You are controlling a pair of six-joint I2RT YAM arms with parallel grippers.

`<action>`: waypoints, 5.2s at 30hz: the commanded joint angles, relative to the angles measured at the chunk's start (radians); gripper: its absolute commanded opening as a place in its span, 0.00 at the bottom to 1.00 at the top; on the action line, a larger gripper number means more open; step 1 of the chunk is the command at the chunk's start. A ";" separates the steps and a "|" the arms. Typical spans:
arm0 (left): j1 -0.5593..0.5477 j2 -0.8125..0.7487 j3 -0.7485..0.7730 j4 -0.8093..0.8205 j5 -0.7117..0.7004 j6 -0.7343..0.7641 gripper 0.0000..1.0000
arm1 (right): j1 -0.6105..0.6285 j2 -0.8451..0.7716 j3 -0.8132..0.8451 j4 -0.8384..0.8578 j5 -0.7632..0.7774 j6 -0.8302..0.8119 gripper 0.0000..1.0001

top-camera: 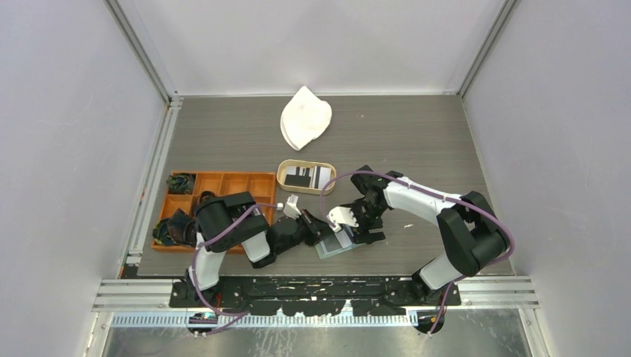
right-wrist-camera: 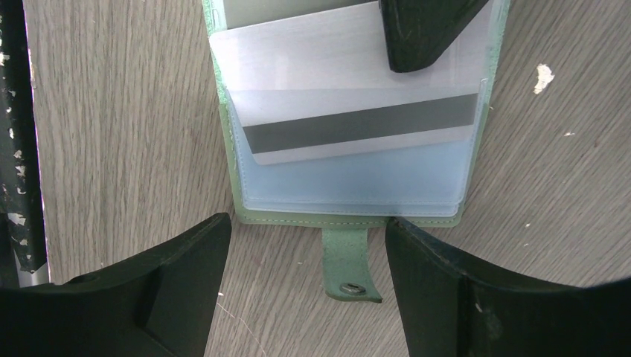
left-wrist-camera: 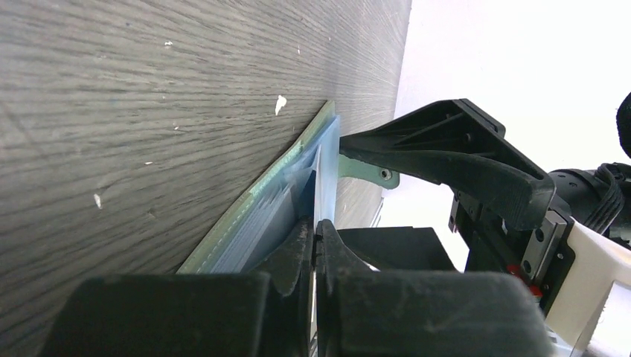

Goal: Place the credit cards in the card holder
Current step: Insert the credit card into the card holder.

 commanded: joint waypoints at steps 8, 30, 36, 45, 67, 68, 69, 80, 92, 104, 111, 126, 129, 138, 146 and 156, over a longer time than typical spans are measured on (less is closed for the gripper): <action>0.030 0.039 0.055 -0.087 0.148 -0.016 0.00 | 0.017 -0.013 0.036 -0.008 -0.033 0.038 0.86; 0.063 0.114 0.060 -0.050 0.211 -0.021 0.14 | 0.080 -0.196 0.022 0.017 -0.337 0.097 0.30; 0.066 0.121 0.057 -0.043 0.216 -0.023 0.14 | 0.214 -0.172 -0.043 0.239 -0.201 0.236 0.01; 0.069 0.133 0.062 -0.034 0.227 -0.027 0.15 | 0.284 -0.097 -0.077 0.320 -0.001 0.207 0.01; 0.100 0.078 0.043 -0.061 0.263 -0.001 0.26 | 0.196 -0.116 -0.042 0.178 0.095 0.113 0.01; 0.102 0.070 0.041 -0.063 0.265 0.001 0.27 | 0.194 -0.113 -0.038 0.176 0.090 0.118 0.01; 0.104 0.062 0.040 -0.068 0.267 0.004 0.27 | 0.193 -0.113 -0.036 0.174 0.084 0.124 0.01; 0.111 -0.229 0.059 -0.412 0.262 0.207 0.24 | 0.035 -0.173 0.060 0.036 -0.229 0.214 0.13; 0.109 -0.600 0.207 -1.006 0.210 0.682 0.00 | -0.035 -0.052 0.144 -0.024 -0.202 0.317 0.17; 0.075 -0.388 0.282 -0.843 0.286 0.627 0.00 | -0.057 0.062 0.171 -0.043 -0.146 0.347 0.17; 0.071 -0.275 0.342 -0.837 0.275 0.605 0.00 | -0.060 0.075 0.175 -0.041 -0.141 0.356 0.18; 0.081 -0.153 0.423 -0.817 0.254 0.599 0.05 | -0.117 0.032 0.185 -0.045 -0.226 0.399 0.22; 0.085 -0.201 0.389 -0.774 0.239 0.617 0.09 | -0.149 0.017 0.195 -0.037 -0.284 0.462 0.25; 0.085 -0.518 0.257 -0.762 0.152 0.790 0.18 | -0.299 -0.024 0.168 0.038 -0.451 0.849 0.35; 0.090 -0.841 0.139 -0.868 -0.002 0.967 0.50 | -0.333 0.104 0.184 0.051 -0.476 1.004 0.38; 0.127 -0.887 -0.038 -0.654 0.192 0.764 0.78 | -0.335 0.194 0.258 -0.066 -0.390 0.963 0.37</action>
